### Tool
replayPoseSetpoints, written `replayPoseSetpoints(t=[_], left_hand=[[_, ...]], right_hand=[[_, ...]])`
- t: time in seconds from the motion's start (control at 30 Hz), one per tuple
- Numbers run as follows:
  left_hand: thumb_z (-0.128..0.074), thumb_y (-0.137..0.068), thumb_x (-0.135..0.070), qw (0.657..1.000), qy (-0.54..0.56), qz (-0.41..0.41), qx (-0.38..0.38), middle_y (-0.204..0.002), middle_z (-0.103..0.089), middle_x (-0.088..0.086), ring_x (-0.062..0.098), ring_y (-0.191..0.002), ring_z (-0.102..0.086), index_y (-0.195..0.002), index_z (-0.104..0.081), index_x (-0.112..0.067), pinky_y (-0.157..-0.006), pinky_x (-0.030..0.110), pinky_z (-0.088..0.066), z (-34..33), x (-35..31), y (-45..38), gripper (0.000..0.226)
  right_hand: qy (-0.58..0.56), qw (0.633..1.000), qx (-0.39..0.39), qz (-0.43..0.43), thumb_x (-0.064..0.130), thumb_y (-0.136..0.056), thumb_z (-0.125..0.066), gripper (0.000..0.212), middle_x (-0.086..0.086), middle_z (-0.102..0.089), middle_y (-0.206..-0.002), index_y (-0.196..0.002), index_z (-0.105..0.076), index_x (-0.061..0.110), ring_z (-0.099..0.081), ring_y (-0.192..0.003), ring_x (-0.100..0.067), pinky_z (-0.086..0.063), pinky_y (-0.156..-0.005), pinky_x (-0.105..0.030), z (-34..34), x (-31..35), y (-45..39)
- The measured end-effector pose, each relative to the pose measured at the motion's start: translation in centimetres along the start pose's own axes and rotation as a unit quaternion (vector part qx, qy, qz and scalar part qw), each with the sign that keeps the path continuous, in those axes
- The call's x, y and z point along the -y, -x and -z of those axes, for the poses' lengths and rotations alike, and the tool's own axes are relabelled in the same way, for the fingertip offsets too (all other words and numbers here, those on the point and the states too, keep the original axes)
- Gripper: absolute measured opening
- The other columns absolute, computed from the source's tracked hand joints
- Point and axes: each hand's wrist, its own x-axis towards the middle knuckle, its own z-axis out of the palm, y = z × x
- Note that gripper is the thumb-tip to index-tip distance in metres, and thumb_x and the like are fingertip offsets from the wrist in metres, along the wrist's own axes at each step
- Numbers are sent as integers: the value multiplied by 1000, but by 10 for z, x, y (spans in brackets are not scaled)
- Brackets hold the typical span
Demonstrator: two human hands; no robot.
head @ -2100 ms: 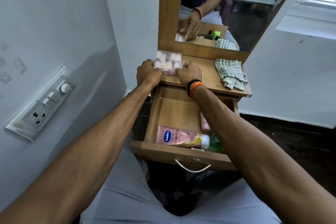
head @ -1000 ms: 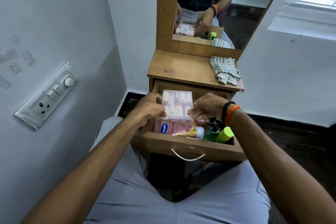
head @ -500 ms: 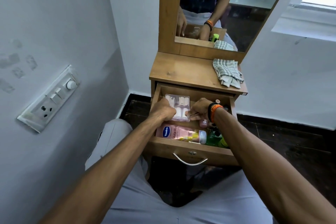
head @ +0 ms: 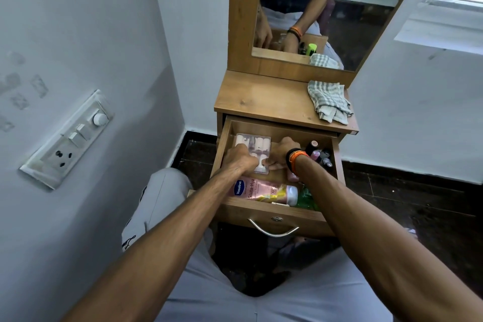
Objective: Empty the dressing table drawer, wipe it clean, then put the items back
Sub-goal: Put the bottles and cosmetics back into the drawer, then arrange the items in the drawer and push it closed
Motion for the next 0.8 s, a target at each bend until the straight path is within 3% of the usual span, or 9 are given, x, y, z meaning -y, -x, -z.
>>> replayPoseSetpoints(t=[0.03,0.13,0.27,0.33,0.4,0.47,0.57,0.67,0.8], left_hand=[[-58,-94,-8,1000,1,-2,0,-108,-67,10,21,-87,-63,-114,-63,-5,-56,23,-45,1,0,1,21],[-58,-94,-7,1000,-15,-20,-3,-108,-66,9,19,-85,-60,-114,-61,-7,-53,22,-41,2,2,4,21],[-60,-93,-5,993,-57,-97,-21,-115,-63,3,11,-82,-58,-120,-58,-7,-54,13,-40,5,7,11,27],[-60,-95,-7,984,-77,-154,-41,-126,-62,7,18,-101,-63,-128,-55,-6,-68,17,-49,9,11,18,33],[-58,-97,-10,972,-104,-203,-62,-135,-58,11,24,-119,-59,-137,-51,-5,-90,29,-54,11,14,28,41],[-55,-99,-12,958,-127,-241,-90,-140,-54,11,24,-128,-52,-142,-48,-5,-106,35,-47,10,17,41,44],[-52,-99,-12,933,-150,-285,-161,-142,-52,11,24,-132,-47,-140,-51,-5,-115,34,-33,2,27,61,41],[-45,-97,-19,908,-166,-306,-232,-137,-56,13,27,-130,-50,-132,-58,-5,-114,41,-35,-16,41,68,40],[-35,-97,-27,891,-196,-317,-259,-131,-62,13,28,-122,-56,-121,-64,-7,-104,46,-45,-33,52,65,43]], right_hand=[[48,998,-26,16,11,-79,-82,28,-8,-68,-92,-99,-65,3,-68,-75,-20,-59,-66,-29,-1,-2,1],[116,990,-66,46,28,-76,-84,40,-11,-67,-105,-106,-67,7,-65,-97,-27,-58,-85,-39,-2,-8,0],[132,984,-77,89,33,-77,-83,33,-10,-72,-96,-95,-71,8,-68,-89,-26,-59,-78,-38,4,-11,10],[129,975,-112,142,35,-82,-77,25,-8,-73,-87,-85,-71,11,-68,-82,-24,-60,-74,-39,7,-20,29],[118,958,-159,206,31,-90,-70,19,-4,-71,-86,-85,-71,13,-66,-79,-19,-57,-69,-32,6,-36,56],[110,923,-224,293,24,-94,-64,12,0,-70,-94,-95,-71,14,-63,-80,-12,-52,-69,-23,2,-55,85],[105,851,-316,405,18,-95,-63,18,-3,-68,-111,-112,-69,14,-59,-98,-14,-48,-82,-24,-5,-87,107],[136,796,-369,460,18,-95,-60,28,-8,-63,-122,-120,-67,10,-51,-118,-23,-42,-98,-31,-11,-112,108],[215,749,-396,486,27,-95,-54,36,-15,-60,-129,-124,-67,9,-48,-126,-32,-40,-105,-49,-15,-123,103]])
